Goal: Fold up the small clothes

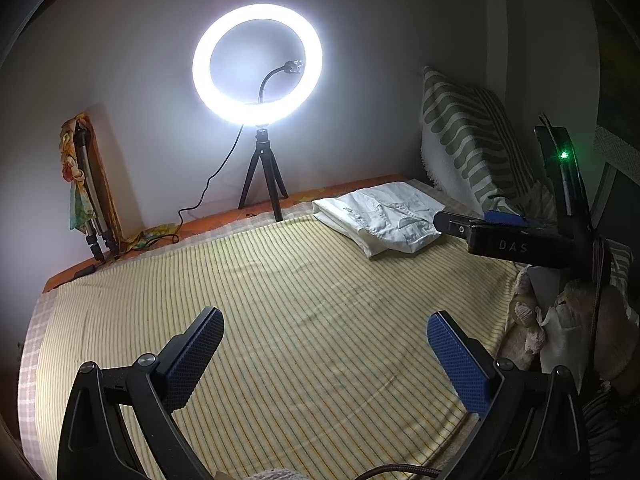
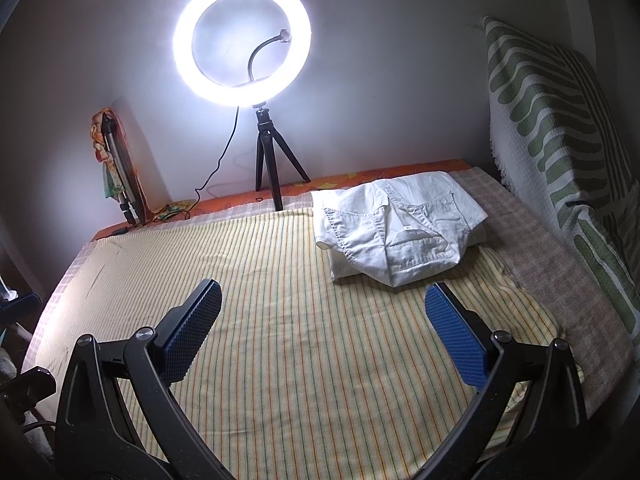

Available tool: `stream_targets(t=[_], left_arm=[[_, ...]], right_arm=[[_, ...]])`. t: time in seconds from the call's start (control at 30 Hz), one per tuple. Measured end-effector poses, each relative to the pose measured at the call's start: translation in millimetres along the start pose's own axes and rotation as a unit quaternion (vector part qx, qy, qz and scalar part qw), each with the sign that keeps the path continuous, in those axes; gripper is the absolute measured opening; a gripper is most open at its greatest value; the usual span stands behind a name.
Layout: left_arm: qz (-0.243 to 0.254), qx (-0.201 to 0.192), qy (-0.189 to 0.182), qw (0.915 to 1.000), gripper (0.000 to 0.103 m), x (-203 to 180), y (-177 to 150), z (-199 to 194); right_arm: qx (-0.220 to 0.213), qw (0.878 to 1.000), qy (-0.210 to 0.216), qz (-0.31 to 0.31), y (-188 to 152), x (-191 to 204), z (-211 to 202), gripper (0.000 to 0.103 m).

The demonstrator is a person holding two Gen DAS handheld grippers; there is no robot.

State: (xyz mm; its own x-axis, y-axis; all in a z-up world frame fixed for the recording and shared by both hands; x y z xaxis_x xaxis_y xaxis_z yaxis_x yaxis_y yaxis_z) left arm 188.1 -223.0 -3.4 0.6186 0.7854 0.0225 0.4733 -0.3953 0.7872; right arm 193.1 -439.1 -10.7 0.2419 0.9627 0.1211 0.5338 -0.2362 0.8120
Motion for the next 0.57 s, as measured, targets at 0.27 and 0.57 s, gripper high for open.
stream_targets(t=[0.27, 0.57], left_arm=[[-0.002, 0.003, 0.008, 1.0000, 0.103, 0, 0, 2], [0.003, 0.004, 0.009, 0.9999, 0.103, -4, -2, 11]], right_arm=[[0.002, 1.000, 0.003, 0.002, -3, 0, 0, 0.103], [0.005, 1.000, 0.005, 0.002, -3, -1, 0, 0.103]])
Point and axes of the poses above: each gripper's, at about its wrist camera, not at the fingertips, and z roughly the way its jaws point, x to its left, y to its top, the point moved 6 cm from there along z, roughly the way its jaws point, and after that the axes turned 3 degrees about z, right-handed, at the moved point
